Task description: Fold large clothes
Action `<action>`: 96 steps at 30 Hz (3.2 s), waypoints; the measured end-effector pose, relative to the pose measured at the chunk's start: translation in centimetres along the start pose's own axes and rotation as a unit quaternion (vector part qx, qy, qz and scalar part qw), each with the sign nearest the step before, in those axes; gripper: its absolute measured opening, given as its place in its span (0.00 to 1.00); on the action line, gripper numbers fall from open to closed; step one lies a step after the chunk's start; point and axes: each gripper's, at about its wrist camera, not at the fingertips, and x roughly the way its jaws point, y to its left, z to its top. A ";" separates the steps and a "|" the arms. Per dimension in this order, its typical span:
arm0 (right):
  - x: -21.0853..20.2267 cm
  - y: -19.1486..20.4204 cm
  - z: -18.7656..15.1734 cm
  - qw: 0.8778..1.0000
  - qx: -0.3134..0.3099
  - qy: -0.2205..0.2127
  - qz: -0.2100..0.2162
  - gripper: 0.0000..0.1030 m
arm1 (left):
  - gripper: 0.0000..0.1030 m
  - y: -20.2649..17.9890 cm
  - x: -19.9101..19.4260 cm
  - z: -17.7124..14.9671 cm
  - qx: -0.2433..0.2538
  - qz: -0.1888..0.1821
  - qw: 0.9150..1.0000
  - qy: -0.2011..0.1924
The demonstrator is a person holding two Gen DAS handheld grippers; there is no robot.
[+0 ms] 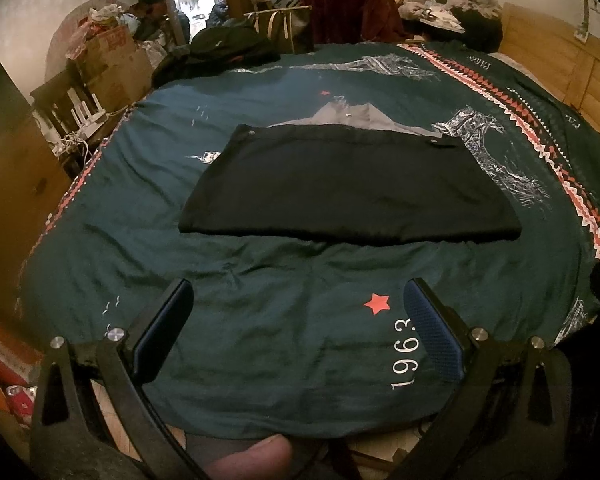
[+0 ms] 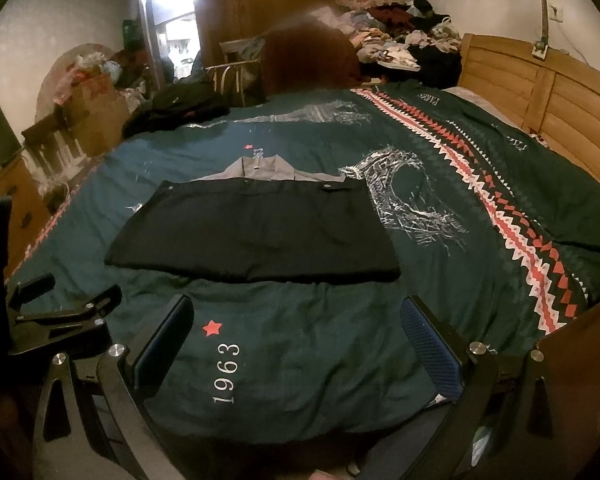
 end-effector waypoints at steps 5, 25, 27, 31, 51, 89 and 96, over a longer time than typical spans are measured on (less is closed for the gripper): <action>0.4 0.0 0.0 1.000 0.001 0.004 0.001 1.00 | 1.00 -0.1 0.0 -0.1 0.001 -0.002 1.000 0.002; 1.0 0.2 -0.5 1.000 0.004 0.011 0.004 1.00 | 1.00 -0.5 0.2 -0.2 0.005 -0.006 1.000 0.007; 1.1 0.2 -0.5 1.000 0.005 0.010 0.004 1.00 | 1.00 -0.5 0.2 -0.2 0.006 -0.005 1.000 0.006; 1.2 0.2 -0.6 1.000 0.006 0.010 0.004 1.00 | 1.00 -0.6 0.3 -0.2 0.007 -0.006 1.000 0.006; 1.3 0.3 -0.9 1.000 0.004 0.012 0.004 1.00 | 1.00 -0.8 0.4 -0.4 0.003 -0.009 1.000 0.008; 0.6 3.9 -0.4 0.999 -0.043 0.016 -0.009 1.00 | 1.00 3.6 0.7 -0.4 -0.042 -0.018 0.999 -0.010; 1.2 5.1 -0.5 0.998 -0.050 0.023 -0.004 1.00 | 1.00 4.2 1.0 -0.6 -0.043 -0.014 0.999 -0.008</action>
